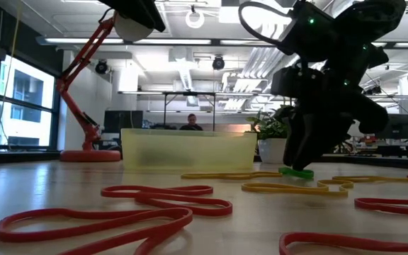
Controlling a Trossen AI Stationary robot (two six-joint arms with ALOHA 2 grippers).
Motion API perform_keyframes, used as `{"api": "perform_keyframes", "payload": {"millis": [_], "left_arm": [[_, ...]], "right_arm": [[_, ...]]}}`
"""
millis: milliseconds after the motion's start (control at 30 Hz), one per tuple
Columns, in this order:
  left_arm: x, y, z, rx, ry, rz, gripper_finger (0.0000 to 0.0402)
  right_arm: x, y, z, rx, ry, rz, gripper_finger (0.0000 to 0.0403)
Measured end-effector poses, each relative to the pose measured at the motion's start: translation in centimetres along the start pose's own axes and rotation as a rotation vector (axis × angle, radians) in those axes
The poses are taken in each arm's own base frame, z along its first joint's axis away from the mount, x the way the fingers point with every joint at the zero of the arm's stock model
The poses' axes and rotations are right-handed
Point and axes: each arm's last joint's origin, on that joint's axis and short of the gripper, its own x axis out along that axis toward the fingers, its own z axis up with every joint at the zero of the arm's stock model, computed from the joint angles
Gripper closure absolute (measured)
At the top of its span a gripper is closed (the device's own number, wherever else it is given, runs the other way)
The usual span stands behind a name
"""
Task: Pick and place rubber bands into bin
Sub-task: Put the green rubber band into the yellow bin
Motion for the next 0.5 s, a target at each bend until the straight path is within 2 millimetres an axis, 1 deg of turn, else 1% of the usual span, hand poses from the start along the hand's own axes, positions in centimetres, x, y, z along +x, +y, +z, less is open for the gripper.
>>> {"api": "perform_keyframes", "payload": {"millis": [333,500], "left_arm": [[0.01,0.04,0.0,-0.005,0.0,0.004,0.0229],[0.01,0.06,0.0,-0.008,0.002,0.012,0.0229]], "right_arm": [[0.0,0.1,0.21,-0.047,-0.024,0.036,0.0258],[-0.28,0.11,1.0,-0.036,-0.027,0.048,0.0258]]}}
